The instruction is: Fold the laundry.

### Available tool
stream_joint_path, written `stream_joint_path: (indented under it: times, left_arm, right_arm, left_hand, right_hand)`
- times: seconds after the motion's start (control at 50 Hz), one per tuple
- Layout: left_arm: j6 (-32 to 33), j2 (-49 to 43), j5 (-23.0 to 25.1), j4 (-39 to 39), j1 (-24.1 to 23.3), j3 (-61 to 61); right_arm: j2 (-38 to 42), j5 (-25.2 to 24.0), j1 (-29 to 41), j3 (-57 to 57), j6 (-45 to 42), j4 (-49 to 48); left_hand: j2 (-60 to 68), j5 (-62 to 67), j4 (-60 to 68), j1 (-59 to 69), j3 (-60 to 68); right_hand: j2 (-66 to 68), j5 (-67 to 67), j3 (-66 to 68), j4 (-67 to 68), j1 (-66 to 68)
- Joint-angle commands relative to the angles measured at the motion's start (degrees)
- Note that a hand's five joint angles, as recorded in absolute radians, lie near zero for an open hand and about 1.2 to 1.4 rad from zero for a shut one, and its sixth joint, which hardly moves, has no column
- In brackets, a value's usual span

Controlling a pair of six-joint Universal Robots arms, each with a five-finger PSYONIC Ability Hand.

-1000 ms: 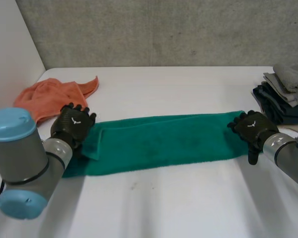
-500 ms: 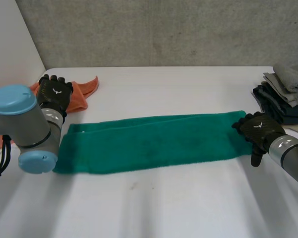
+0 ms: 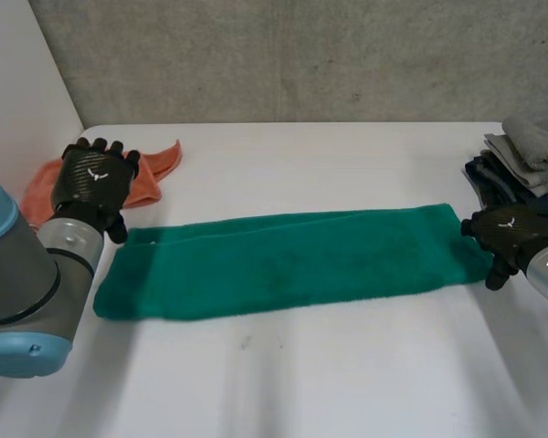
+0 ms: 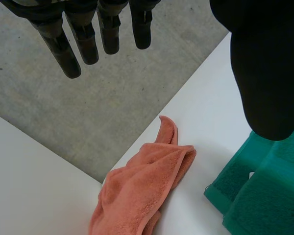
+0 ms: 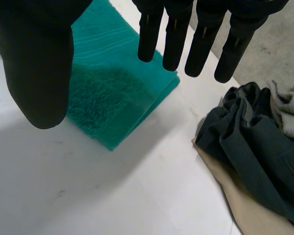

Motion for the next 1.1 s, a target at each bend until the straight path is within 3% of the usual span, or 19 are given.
stream_joint_path:
  times: [0.02,0.14,0.2,0.22,0.32,0.38,0.44,0.52,0.6,0.74,0.92,0.98,1.08,1.1]
  left_arm:
    - [0.02,-0.35,-0.14,0.00,-1.53,-0.12]
    - [-0.16,-0.52,-0.14,0.00,-2.67,-0.56]
    - [-0.33,-0.52,-0.14,0.09,-3.03,-0.56]
    - [-0.34,-0.52,-0.14,0.09,-3.11,-0.47]
    - [-0.42,0.09,-0.14,0.00,-3.38,-0.38]
    - [-0.42,1.85,-0.23,0.00,-3.38,-0.65]
    - [-0.51,3.69,-0.23,0.00,-3.38,-1.26]
    - [-1.04,5.62,-0.23,0.00,-3.38,-2.23]
    - [-2.18,6.86,-0.14,-0.08,-3.47,-3.11]
    - [-4.82,8.97,-0.32,-0.52,-3.73,-4.16]
    - [-5.70,10.55,-0.32,-0.52,-4.26,-4.87]
    - [-5.78,10.46,-0.32,-0.52,-5.22,-4.96]
    - [-5.70,9.94,-0.32,-0.44,-7.33,-4.87]
    - [-5.70,9.67,-0.32,-0.44,-7.59,-4.78]
  right_arm:
    - [3.41,-0.94,0.39,-1.97,0.23,-0.75]
    - [5.78,-1.38,0.21,-2.85,-0.12,-0.93]
    - [7.01,-0.59,-0.05,-4.16,-0.56,-1.10]
    - [7.45,0.37,-0.23,-5.21,-0.38,-1.19]
    - [4.74,7.22,-4.79,-3.04,-0.55,-2.33]
    - [-2.72,9.78,-7.17,-0.83,-1.87,-3.21]
    - [-9.24,9.96,-11.03,0.40,-6.70,-2.95]
    - [-8.98,10.39,-16.13,0.05,-13.46,-3.13]
    - [-9.07,10.31,-15.79,-0.74,-18.04,-3.56]
    - [-10.12,8.20,4.14,-1.36,-14.89,-7.16]
    - [-8.03,-1.45,32.25,3.99,-14.00,-18.49]
    - [-2.15,-3.05,38.33,5.06,-15.05,-20.61]
    - [3.15,-2.70,41.17,5.41,-18.13,-20.79]
    - [3.24,-2.35,41.08,5.41,-18.40,-20.70]
  left_hand:
    - [2.19,2.27,2.25,2.44,2.47]
    - [2.02,2.10,2.08,2.27,2.30]
    - [2.02,2.10,2.08,2.27,2.30]
    - [2.18,2.27,2.25,2.44,2.47]
    - [2.19,2.27,2.25,2.44,2.47]
    - [2.18,2.27,2.25,2.44,2.47]
    - [2.18,2.27,2.25,2.44,2.47]
    - [2.02,2.10,2.08,2.27,2.30]
    - [2.02,2.10,2.08,2.27,2.30]
    - [2.02,2.10,2.08,2.27,2.30]
    - [1.85,1.94,1.91,2.10,2.13]
    - [1.85,1.93,1.91,2.10,2.13]
    - [1.85,1.93,1.91,2.10,2.13]
    - [1.68,1.77,1.75,1.93,1.97]
  right_hand:
    - [5.66,4.68,5.02,4.92,5.35]
    - [12.19,11.21,11.55,11.45,11.88]
    - [48.40,47.42,47.77,47.66,48.10]
    - [53.49,52.51,52.85,52.75,53.18]
    - [53.54,52.56,52.90,52.80,53.23]
    - [53.54,52.56,52.90,52.80,53.23]
    - [53.54,52.56,52.90,52.80,53.23]
    - [53.54,52.56,52.90,52.80,53.23]
    - [53.54,52.56,52.90,52.80,53.23]
    - [53.54,52.56,52.90,52.80,53.23]
    - [53.54,52.56,52.90,52.80,53.23]
    - [53.54,52.56,52.90,52.80,53.23]
    - [52.10,51.12,51.46,51.36,51.79]
    - [34.93,33.95,34.30,34.19,34.63]
